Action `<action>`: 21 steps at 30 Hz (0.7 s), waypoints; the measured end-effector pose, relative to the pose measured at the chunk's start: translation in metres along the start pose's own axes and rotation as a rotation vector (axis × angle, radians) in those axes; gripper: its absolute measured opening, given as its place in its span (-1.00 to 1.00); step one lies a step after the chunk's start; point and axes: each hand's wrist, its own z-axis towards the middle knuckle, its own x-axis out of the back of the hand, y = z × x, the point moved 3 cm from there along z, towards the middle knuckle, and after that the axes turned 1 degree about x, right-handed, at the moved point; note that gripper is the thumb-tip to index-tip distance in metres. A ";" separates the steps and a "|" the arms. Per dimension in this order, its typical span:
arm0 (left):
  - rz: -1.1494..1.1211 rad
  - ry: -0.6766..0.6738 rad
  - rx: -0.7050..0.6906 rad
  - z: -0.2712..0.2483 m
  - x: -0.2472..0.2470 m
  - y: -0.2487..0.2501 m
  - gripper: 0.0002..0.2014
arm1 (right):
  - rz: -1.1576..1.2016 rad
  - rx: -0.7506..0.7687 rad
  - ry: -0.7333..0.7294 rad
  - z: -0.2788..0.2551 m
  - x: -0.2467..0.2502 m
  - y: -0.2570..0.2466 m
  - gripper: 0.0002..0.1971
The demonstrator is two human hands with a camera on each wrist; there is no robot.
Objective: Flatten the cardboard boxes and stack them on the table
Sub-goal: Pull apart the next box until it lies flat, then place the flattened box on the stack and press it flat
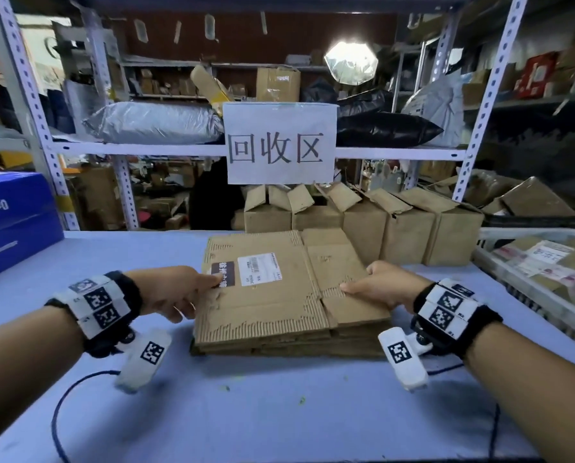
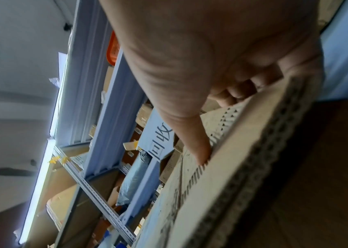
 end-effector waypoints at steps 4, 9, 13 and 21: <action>0.278 0.115 0.041 0.020 0.000 0.003 -0.36 | -0.075 -0.025 -0.002 0.000 0.001 0.003 -0.66; 0.651 0.210 0.109 0.032 -0.003 0.015 -0.30 | -0.196 0.008 -0.060 -0.005 -0.002 0.000 -0.77; 0.836 0.261 0.102 0.025 -0.005 0.025 -0.33 | -0.247 0.010 -0.094 -0.007 -0.001 -0.004 -0.70; 0.989 0.238 0.096 0.019 -0.001 0.049 -0.45 | -0.490 -0.026 -0.173 -0.006 0.020 -0.027 -0.49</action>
